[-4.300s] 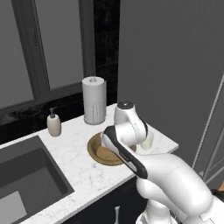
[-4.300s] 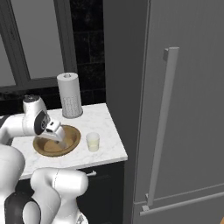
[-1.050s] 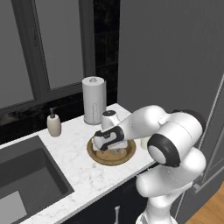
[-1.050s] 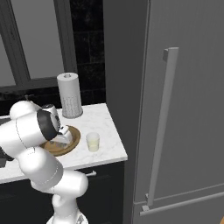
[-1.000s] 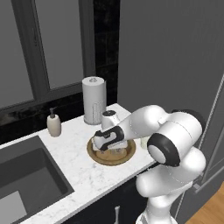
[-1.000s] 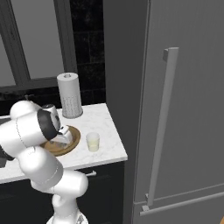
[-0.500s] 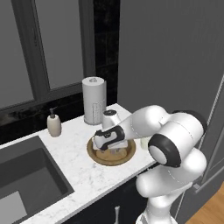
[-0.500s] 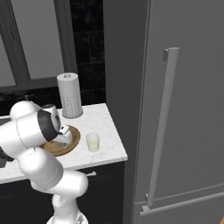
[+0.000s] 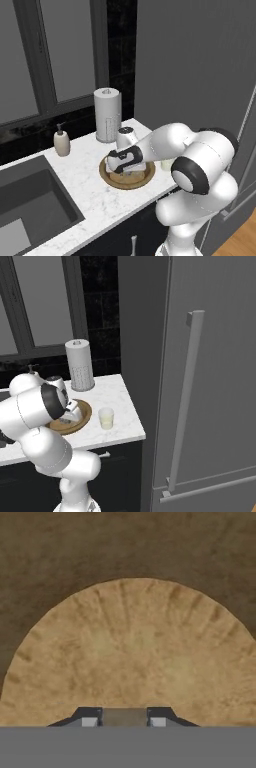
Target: Grab a lemon wedge from the fridge and one ice cube from the ice bowl, and put them in the glass of lemonade.
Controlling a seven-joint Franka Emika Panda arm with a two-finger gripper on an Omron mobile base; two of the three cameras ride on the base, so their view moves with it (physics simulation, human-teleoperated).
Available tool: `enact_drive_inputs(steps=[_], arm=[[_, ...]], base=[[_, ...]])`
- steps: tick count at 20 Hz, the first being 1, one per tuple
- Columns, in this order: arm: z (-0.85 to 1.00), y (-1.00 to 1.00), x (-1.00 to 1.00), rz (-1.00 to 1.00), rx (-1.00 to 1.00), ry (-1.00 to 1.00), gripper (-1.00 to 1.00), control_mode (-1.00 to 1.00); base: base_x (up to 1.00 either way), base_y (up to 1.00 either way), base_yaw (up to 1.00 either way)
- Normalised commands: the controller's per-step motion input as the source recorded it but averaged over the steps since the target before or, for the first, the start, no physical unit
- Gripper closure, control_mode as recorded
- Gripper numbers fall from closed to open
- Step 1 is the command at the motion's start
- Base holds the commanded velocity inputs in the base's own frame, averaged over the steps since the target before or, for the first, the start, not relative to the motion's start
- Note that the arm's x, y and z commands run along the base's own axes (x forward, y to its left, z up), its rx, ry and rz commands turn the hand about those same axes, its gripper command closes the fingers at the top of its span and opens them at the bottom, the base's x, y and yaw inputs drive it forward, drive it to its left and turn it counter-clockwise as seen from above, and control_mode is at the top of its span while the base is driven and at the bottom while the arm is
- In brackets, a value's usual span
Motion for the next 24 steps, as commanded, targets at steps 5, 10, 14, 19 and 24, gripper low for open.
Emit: enact_drive_inputs(steps=[5,10,14,19,24], arm=[[-0.05,0.00,-0.05,0.00,0.00,0.00,1.00,-1.00],[0.01,0.00,-0.01,0.00,0.00,0.00,1.00,-1.00],[0.40,-0.01,-0.17,-0.02,0.00,-0.05,1.00,-1.00],[0.78,-0.10,-0.28,-0.05,0.00,-0.11,1.00,-1.00],[0.64,-0.27,-0.36,-0.10,0.00,-0.07,1.00,-1.00]], base=[[0.00,0.00,0.00],[0.00,0.00,0.00],[0.00,0.00,0.00],[0.00,0.00,0.00],[0.00,0.00,0.00]])
